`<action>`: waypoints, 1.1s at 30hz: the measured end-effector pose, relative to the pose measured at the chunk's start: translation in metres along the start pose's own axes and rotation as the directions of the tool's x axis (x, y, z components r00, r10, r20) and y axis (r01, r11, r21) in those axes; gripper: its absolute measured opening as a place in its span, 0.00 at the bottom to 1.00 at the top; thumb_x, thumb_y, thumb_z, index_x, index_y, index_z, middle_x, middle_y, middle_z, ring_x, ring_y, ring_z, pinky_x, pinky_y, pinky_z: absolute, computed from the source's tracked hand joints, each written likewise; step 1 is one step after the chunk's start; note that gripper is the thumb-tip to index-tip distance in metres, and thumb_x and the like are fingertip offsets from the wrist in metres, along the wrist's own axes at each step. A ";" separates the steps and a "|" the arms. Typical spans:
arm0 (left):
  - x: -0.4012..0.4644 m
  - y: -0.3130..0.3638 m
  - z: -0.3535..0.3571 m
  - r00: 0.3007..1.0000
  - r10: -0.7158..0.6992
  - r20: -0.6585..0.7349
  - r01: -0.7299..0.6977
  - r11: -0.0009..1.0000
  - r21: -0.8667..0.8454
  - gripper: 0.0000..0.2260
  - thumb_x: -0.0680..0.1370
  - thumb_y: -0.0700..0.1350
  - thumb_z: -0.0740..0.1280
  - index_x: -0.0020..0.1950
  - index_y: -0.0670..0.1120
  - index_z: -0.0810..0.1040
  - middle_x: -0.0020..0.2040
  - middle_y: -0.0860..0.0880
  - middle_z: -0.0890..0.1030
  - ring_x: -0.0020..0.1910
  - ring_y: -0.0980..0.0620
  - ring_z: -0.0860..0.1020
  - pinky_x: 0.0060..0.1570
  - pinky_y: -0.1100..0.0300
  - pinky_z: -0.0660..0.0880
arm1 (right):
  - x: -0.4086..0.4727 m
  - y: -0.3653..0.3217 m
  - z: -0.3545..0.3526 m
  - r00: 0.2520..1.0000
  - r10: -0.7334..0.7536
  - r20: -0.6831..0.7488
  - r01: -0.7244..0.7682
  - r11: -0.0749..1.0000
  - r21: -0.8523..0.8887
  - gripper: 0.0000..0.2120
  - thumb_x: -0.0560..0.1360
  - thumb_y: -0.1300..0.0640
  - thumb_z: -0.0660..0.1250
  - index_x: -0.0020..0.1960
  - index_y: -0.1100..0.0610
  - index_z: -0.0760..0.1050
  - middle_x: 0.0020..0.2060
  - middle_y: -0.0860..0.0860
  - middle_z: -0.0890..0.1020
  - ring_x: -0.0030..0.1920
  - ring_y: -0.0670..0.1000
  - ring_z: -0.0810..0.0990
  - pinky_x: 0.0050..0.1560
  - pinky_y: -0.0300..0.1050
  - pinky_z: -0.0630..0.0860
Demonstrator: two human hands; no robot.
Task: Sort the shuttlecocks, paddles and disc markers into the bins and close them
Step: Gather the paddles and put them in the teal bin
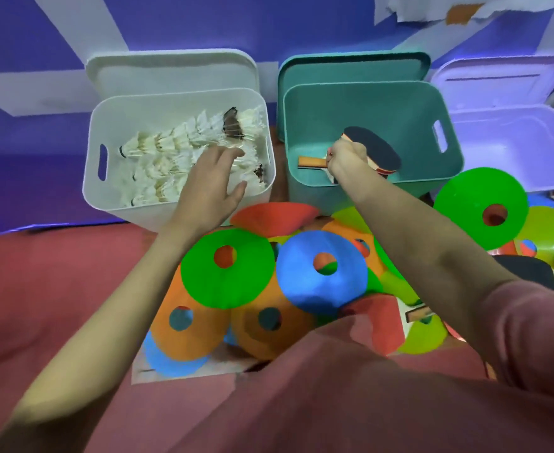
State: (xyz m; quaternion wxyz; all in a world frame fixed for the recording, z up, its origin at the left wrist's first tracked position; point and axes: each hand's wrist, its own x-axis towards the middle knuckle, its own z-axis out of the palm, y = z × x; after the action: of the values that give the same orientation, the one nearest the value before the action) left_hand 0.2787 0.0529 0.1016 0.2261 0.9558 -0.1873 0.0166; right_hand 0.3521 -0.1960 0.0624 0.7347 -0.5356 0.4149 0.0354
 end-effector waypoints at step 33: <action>-0.041 0.102 0.074 0.901 0.383 0.202 -0.303 0.891 -0.338 0.17 0.75 0.49 0.57 0.57 0.42 0.77 0.50 0.46 0.79 0.50 0.47 0.78 0.51 0.56 0.71 | -0.139 0.100 -0.273 0.675 -0.735 -0.066 0.385 0.427 -0.818 0.12 0.74 0.69 0.61 0.57 0.65 0.72 0.52 0.58 0.76 0.49 0.52 0.76 0.43 0.34 0.71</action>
State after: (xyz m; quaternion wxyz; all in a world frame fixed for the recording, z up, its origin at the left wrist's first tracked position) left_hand 0.1995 -0.0501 0.0738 0.3344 0.8554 -0.3831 -0.0989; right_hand 0.0559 -0.3219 0.0546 0.3042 -0.8896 0.2977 -0.1657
